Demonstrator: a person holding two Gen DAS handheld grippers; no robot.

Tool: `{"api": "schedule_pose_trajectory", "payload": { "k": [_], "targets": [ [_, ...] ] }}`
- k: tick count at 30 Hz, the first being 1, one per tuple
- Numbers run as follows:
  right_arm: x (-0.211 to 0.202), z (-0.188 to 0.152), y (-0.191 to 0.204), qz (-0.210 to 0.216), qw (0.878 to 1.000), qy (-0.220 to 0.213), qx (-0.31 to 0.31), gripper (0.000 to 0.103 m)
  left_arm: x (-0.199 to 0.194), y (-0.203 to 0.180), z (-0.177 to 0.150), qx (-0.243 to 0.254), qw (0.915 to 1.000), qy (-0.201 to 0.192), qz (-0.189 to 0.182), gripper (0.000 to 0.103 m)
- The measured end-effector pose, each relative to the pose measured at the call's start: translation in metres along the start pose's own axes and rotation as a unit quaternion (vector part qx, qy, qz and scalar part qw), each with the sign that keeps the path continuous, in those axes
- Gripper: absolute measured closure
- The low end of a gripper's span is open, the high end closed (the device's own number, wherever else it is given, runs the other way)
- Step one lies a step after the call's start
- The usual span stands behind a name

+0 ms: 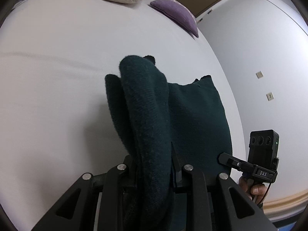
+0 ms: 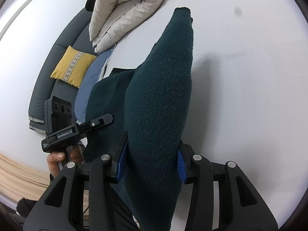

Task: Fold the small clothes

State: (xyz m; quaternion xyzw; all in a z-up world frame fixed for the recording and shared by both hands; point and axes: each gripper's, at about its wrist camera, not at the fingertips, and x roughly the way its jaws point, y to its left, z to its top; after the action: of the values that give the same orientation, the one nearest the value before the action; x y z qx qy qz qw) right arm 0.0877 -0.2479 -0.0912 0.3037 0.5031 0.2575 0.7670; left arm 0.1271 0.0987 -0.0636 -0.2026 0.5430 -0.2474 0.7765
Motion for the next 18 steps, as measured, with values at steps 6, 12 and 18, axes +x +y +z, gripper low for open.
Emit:
{"api": "schedule_pose_trajectory", "payload": {
  "k": [6,12,18],
  "targets": [
    [-0.021,-0.057,-0.023,0.002,1.0,-0.002,0.02,0.063,0.014,0.0,-0.032,-0.003,0.9999,0.013,-0.004,0.078],
    [-0.011,-0.086,-0.053,-0.002,0.999,-0.002,0.047,0.063,0.043,-0.001,-0.041,-0.007,0.9998,0.019,0.004,0.077],
    [0.002,-0.09,-0.093,0.032,0.996,-0.008,0.083,0.059,0.054,0.01,-0.05,-0.017,0.9997,0.012,0.014,0.066]
  ]
}}
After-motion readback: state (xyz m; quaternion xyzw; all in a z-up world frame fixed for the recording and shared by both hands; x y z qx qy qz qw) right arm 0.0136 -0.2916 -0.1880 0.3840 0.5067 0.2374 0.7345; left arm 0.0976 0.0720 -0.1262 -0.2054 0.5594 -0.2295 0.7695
